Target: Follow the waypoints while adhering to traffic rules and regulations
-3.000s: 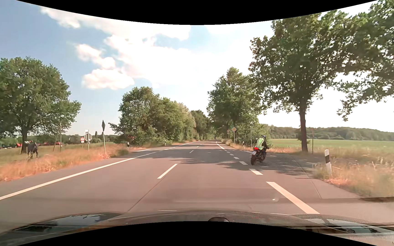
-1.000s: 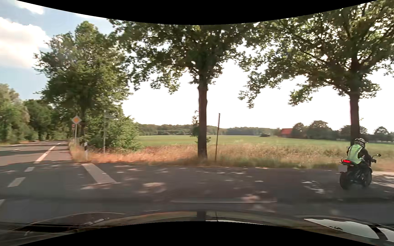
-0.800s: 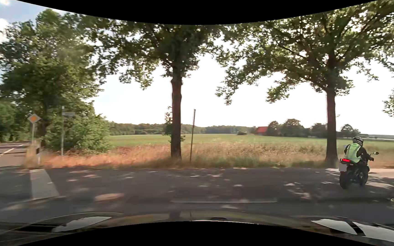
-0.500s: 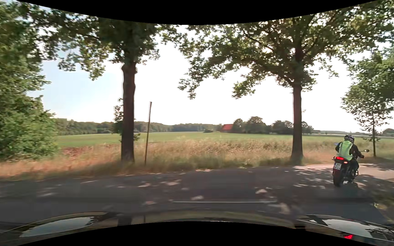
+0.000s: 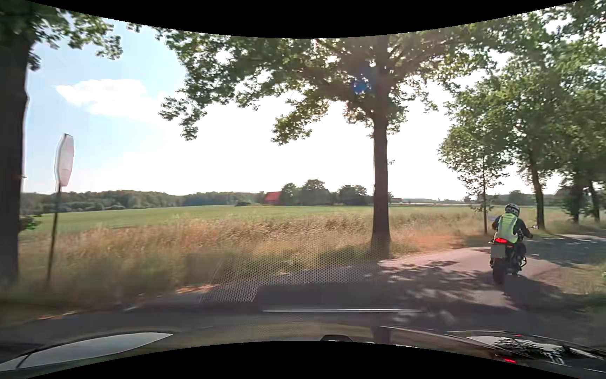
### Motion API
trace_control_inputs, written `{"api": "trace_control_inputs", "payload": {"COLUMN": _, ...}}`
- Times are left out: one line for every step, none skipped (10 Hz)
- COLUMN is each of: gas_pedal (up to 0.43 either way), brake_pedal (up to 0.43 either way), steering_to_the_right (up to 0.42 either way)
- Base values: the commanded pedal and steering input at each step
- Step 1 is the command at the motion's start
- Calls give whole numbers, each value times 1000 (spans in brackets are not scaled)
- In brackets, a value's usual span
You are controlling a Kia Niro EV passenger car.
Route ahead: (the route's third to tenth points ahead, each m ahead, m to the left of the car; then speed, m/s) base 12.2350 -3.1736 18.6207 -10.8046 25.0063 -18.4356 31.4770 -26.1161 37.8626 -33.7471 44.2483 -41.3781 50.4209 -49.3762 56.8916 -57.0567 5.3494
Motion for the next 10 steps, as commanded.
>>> {"api": "trace_control_inputs", "payload": {"gas_pedal": 138, "brake_pedal": 0, "steering_to_the_right": 341}}
{"api": "trace_control_inputs", "payload": {"gas_pedal": 138, "brake_pedal": 0, "steering_to_the_right": 341}}
{"api": "trace_control_inputs", "payload": {"gas_pedal": 130, "brake_pedal": 0, "steering_to_the_right": 341}}
{"api": "trace_control_inputs", "payload": {"gas_pedal": 110, "brake_pedal": 0, "steering_to_the_right": 339}}
{"api": "trace_control_inputs", "payload": {"gas_pedal": 98, "brake_pedal": 0, "steering_to_the_right": 335}}
{"api": "trace_control_inputs", "payload": {"gas_pedal": 98, "brake_pedal": 0, "steering_to_the_right": 326}}
{"api": "trace_control_inputs", "payload": {"gas_pedal": 98, "brake_pedal": 0, "steering_to_the_right": 317}}
{"api": "trace_control_inputs", "payload": {"gas_pedal": 110, "brake_pedal": 0, "steering_to_the_right": 310}}
{"api": "trace_control_inputs", "payload": {"gas_pedal": 118, "brake_pedal": 0, "steering_to_the_right": 300}}
{"api": "trace_control_inputs", "payload": {"gas_pedal": 130, "brake_pedal": 0, "steering_to_the_right": 293}}
